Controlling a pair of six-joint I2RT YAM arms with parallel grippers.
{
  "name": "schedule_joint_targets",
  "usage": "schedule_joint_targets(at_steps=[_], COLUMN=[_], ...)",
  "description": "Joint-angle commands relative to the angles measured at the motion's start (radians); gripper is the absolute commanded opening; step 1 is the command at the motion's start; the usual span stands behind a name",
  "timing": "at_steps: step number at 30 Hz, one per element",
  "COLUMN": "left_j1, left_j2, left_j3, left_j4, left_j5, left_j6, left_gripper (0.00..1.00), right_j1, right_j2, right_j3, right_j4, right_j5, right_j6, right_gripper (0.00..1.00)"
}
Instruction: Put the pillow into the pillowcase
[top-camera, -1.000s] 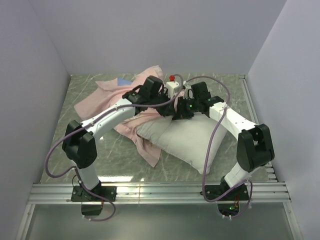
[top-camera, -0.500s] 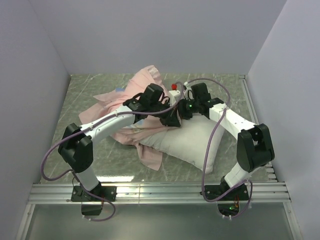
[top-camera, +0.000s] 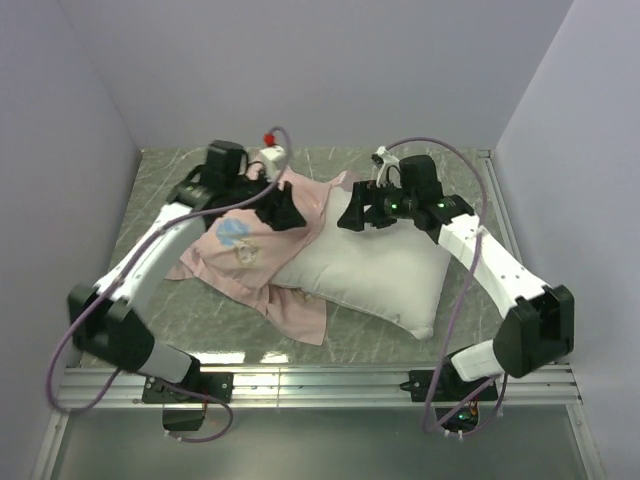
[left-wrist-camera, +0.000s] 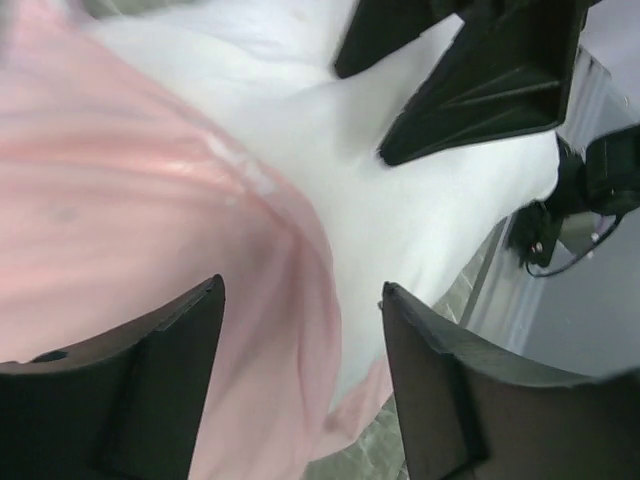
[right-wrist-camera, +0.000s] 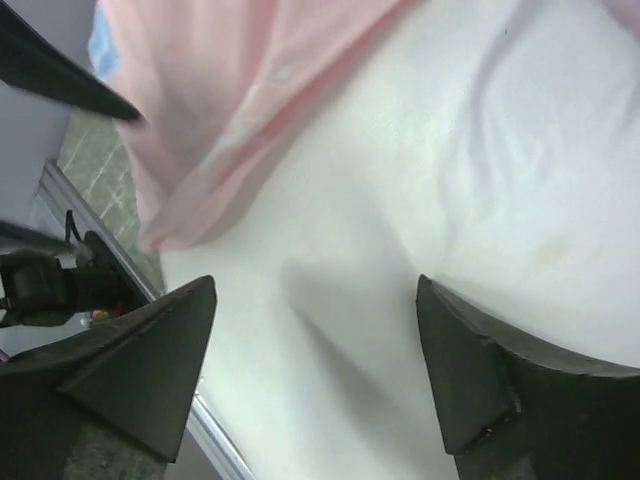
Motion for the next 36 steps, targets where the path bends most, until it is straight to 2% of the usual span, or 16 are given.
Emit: schedule_joint_targets(at_steps=[1,2,5,8,9,11,15,18,19,20,21,22,25,32,33,36], left_j1=[0.068,0.080,0.083,0.067,0.054,0.019,-0.129,-0.165,-0.171,-0.186,-0.194,-0.205,-0.300,-0.580,-0.591,-0.598], left_j2=[-0.199,-0.247,-0.305,-0.360,-0.373,-0.391,-0.417,-0.381,-0.368,-0.346,-0.338,-0.330,-0.312,-0.215,-0.203,-0.161], left_j3=[-0.045,-0.062,-0.140,-0.249,-0.275,-0.356,-0.490,-0.532,-0.530,-0.526,-0.519,-0.507,-0.461,-0.329,-0.317,-0.298], left_j4=[-0.045,-0.065,-0.179,-0.214,-0.204,-0.185,-0.049,0.012,0.022,0.026,0.037,0.033,0.016,0.086,0.097,0.097], left_j5=[-0.007,-0.084,-0.182,-0.266,-0.319,-0.372,-0.550,-0.596,-0.610,-0.611,-0.607,-0.599,-0.518,-0.299,-0.247,-0.237], left_j6=[0.016,0.022,0.099,0.175,0.186,0.222,0.261,0.268,0.263,0.263,0.257,0.254,0.234,0.153,0.140,0.117], left_gripper=[0.71,0.71,0.70,0.71,0.72,0.72,0.73,0.69,0.63,0.57,0.37,0.26,0.02,0.00,0.00,0.00], right_j1=[0.014,0.032,0.097,0.235,0.299,0.342,0.391,0.393,0.393,0.393,0.391,0.390,0.381,0.323,0.307,0.283], right_j2=[-0.101,-0.116,-0.158,-0.193,-0.213,-0.225,-0.193,-0.138,-0.127,-0.118,-0.103,-0.095,-0.064,0.034,0.051,0.066], right_j3=[0.062,0.068,0.068,0.004,-0.020,-0.094,-0.139,-0.156,-0.157,-0.162,-0.165,-0.165,-0.147,-0.045,-0.038,-0.021], right_j4=[-0.120,-0.137,-0.204,-0.226,-0.217,-0.177,-0.132,-0.086,-0.079,-0.071,-0.056,-0.048,-0.036,-0.049,-0.054,-0.062], right_j5=[0.045,0.088,0.192,0.376,0.446,0.491,0.545,0.545,0.542,0.532,0.525,0.519,0.473,0.338,0.314,0.280], right_j6=[-0.117,-0.159,-0.255,-0.347,-0.355,-0.353,-0.327,-0.304,-0.293,-0.287,-0.281,-0.275,-0.229,-0.134,-0.125,-0.105], right_gripper=[0.90,0.90,0.90,0.90,0.90,0.90,0.90,0.89,0.86,0.84,0.82,0.78,0.73,0.66,0.66,0.64])
